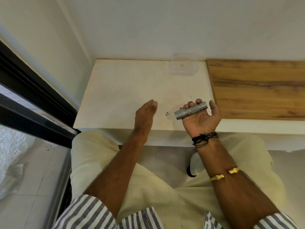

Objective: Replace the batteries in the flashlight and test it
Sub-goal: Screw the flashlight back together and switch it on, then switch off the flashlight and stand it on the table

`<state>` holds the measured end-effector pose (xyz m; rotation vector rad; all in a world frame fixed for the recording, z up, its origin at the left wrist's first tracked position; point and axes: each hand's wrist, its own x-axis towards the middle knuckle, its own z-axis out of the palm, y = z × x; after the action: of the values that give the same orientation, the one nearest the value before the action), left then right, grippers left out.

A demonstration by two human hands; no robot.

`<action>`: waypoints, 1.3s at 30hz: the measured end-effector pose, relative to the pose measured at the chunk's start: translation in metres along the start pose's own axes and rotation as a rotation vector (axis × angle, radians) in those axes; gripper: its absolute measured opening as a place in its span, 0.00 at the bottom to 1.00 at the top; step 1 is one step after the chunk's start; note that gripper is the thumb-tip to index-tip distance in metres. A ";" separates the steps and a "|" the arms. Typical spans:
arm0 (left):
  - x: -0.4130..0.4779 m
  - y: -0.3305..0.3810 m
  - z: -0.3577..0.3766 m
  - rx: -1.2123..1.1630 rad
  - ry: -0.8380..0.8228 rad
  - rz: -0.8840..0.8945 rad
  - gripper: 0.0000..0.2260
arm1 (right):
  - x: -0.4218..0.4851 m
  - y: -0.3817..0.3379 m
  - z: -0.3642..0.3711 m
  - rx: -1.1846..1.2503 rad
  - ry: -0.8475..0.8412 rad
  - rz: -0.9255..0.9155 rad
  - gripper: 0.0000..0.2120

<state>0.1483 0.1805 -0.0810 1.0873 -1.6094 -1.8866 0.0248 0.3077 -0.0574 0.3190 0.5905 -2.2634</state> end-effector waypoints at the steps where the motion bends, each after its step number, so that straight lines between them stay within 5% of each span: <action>1: -0.001 -0.003 0.001 0.146 0.005 0.102 0.19 | 0.001 0.000 0.001 -0.045 0.013 0.001 0.13; 5: -0.008 -0.014 0.006 0.430 -0.048 0.359 0.16 | 0.002 0.010 0.004 -0.335 0.055 -0.068 0.06; 11: -0.009 -0.017 0.008 0.484 -0.099 0.445 0.17 | -0.005 0.028 0.007 -0.799 -0.026 -0.157 0.09; 26: 0.006 -0.013 -0.001 0.463 -0.031 0.376 0.14 | 0.011 0.048 0.010 -0.956 -0.087 -0.136 0.17; 39: 0.088 0.013 -0.023 0.527 0.088 0.421 0.13 | 0.082 0.055 0.063 -1.463 -0.178 -0.519 0.15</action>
<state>0.1113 0.0977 -0.0940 0.9034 -2.1444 -1.1604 0.0063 0.1923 -0.0534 -0.8190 2.1312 -1.6423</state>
